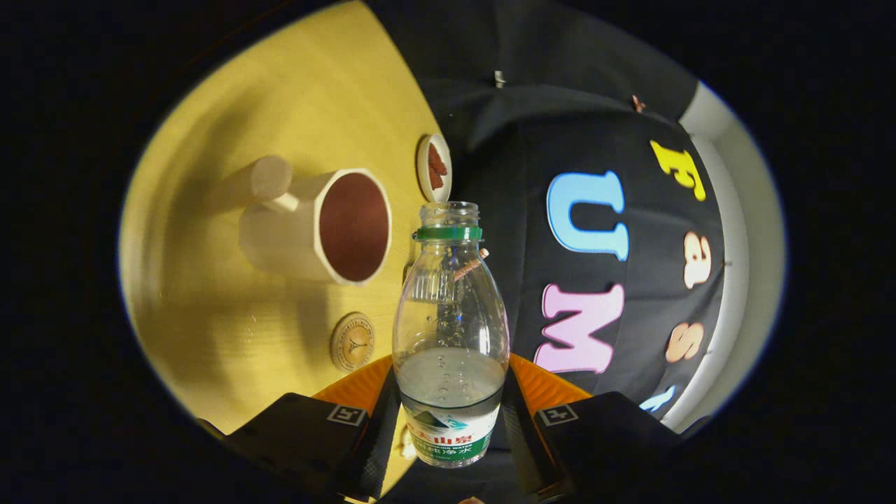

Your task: Take the bottle from table, then pour the juice into the cup, finally place the bottle on the coaster

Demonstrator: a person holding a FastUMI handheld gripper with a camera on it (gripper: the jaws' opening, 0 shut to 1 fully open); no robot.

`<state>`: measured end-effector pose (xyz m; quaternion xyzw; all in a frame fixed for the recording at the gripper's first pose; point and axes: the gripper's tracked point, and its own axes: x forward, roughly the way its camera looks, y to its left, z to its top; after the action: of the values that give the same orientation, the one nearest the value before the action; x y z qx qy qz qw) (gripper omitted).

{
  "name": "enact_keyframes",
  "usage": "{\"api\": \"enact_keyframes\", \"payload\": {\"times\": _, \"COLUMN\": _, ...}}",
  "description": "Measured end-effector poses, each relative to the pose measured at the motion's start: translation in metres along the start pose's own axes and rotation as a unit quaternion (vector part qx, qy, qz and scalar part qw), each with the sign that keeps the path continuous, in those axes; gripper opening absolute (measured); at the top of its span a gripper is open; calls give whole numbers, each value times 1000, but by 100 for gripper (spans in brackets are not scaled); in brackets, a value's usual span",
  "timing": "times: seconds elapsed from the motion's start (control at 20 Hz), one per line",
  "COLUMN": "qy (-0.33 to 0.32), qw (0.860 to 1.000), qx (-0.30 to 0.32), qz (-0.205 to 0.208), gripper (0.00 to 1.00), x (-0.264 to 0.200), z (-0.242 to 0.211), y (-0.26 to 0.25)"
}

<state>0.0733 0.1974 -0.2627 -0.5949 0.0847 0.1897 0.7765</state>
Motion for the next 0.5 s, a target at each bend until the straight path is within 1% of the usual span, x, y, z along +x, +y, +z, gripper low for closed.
{"api": "enact_keyframes", "payload": {"times": 0.1, "qy": 4, "qw": 997, "qx": 71, "qz": 1, "gripper": 73, "x": 1, "z": -2, "y": -1}}
{"api": "enact_keyframes", "payload": {"times": 0.15, "qy": 3, "qw": 994, "qx": 111, "qz": 1, "gripper": 73, "x": 1, "z": 0, "y": -1}}
{"api": "enact_keyframes", "payload": {"times": 0.2, "qy": 0, "qw": 988, "qx": 155, "qz": 2, "gripper": 73, "x": 0, "z": 1, "y": -2}}
{"api": "enact_keyframes", "payload": {"times": 0.25, "qy": -7, "qw": 978, "qx": 206, "qz": 6, "gripper": 73, "x": -2, "z": 2, "y": 0}}
{"api": "enact_keyframes", "payload": {"times": 0.3, "qy": -14, "qw": 964, "qx": 264, "qz": 15, "gripper": 73, "x": -4, "z": 4, "y": 2}}
{"api": "enact_keyframes", "payload": {"times": 0.35, "qy": -25, "qw": 946, "qx": 324, "qz": 26, "gripper": 73, "x": -3, "z": 6, "y": 2}}
{"api": "enact_keyframes", "payload": {"times": 0.4, "qy": -32, "qw": 926, "qx": 375, "qz": 28, "gripper": 73, "x": -4, "z": 6, "y": -1}}
{"api": "enact_keyframes", "payload": {"times": 0.5, "qy": -45, "qw": 887, "qx": 458, "qz": 31, "gripper": 74, "x": -2, "z": 5, "y": -7}}
